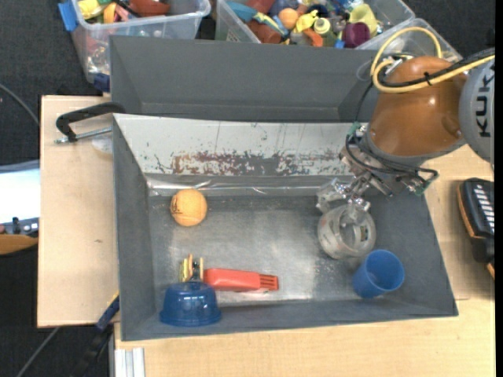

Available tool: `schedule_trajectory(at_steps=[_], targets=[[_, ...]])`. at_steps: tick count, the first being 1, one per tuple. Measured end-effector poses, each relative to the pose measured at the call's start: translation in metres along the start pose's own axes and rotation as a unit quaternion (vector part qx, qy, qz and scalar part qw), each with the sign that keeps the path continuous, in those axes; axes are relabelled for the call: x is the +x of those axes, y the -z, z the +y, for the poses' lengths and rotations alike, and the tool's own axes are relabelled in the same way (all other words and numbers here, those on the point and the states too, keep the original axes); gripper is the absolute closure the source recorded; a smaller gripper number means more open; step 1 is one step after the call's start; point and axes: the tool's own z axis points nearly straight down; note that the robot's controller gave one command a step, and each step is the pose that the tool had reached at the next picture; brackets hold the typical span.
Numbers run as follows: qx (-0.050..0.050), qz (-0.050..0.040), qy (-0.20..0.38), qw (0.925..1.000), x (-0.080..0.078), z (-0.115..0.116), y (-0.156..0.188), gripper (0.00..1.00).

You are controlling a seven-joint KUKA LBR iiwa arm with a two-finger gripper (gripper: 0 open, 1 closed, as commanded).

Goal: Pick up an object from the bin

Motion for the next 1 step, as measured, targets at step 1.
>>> schedule_trajectory(at_steps=[1], targets=[[0.0,-0.0002,0.001,1.0,-0.0003,-0.0003,0.0061,1.0]])
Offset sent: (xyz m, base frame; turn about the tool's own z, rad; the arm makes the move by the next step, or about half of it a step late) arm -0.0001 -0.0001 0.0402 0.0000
